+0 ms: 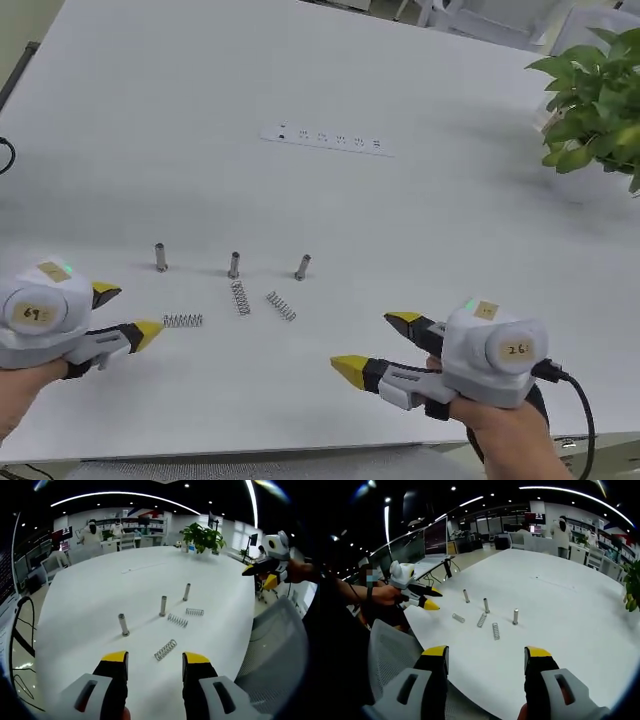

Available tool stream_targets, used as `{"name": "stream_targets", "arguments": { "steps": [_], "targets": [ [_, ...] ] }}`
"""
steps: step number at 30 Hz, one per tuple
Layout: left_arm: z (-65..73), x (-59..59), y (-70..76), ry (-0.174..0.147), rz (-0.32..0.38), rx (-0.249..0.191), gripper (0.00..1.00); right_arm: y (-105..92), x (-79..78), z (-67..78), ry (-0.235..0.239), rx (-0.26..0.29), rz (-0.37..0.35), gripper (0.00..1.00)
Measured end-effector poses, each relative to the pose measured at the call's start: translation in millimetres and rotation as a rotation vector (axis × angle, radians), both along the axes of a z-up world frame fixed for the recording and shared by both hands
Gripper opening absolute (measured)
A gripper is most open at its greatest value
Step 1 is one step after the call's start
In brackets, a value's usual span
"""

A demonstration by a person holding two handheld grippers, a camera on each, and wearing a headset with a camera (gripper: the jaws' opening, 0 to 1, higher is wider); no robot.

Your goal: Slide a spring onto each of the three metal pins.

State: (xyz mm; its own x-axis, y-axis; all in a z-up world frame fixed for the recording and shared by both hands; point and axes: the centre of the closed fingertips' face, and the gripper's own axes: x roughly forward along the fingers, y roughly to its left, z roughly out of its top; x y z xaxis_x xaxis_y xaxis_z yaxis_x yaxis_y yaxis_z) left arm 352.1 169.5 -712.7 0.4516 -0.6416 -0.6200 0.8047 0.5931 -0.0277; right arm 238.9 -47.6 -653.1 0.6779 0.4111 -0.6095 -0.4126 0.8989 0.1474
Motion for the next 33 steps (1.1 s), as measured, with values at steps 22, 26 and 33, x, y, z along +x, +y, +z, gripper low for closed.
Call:
{"name": "stream_targets", "arguments": {
  "steps": [22, 26, 33],
  "targets": [
    [-34.0, 5.5, -36.8, 0.036, -0.185, 0.086, 0.27, -1.3, -2.7, 1.7, 0.001, -0.010, -0.005, 0.59],
    [-43.1, 6.9, -38.7, 0.049, -0.204, 0.117, 0.27, -0.3, -4.0, 0.1, 0.004, -0.010, -0.003, 0.59],
    [-54.9, 13.1, -37.6, 0.060, -0.214, 0.138, 0.24, -2.8, -2.8, 1.6, 0.002, -0.011, -0.007, 0.59]
  ]
}}
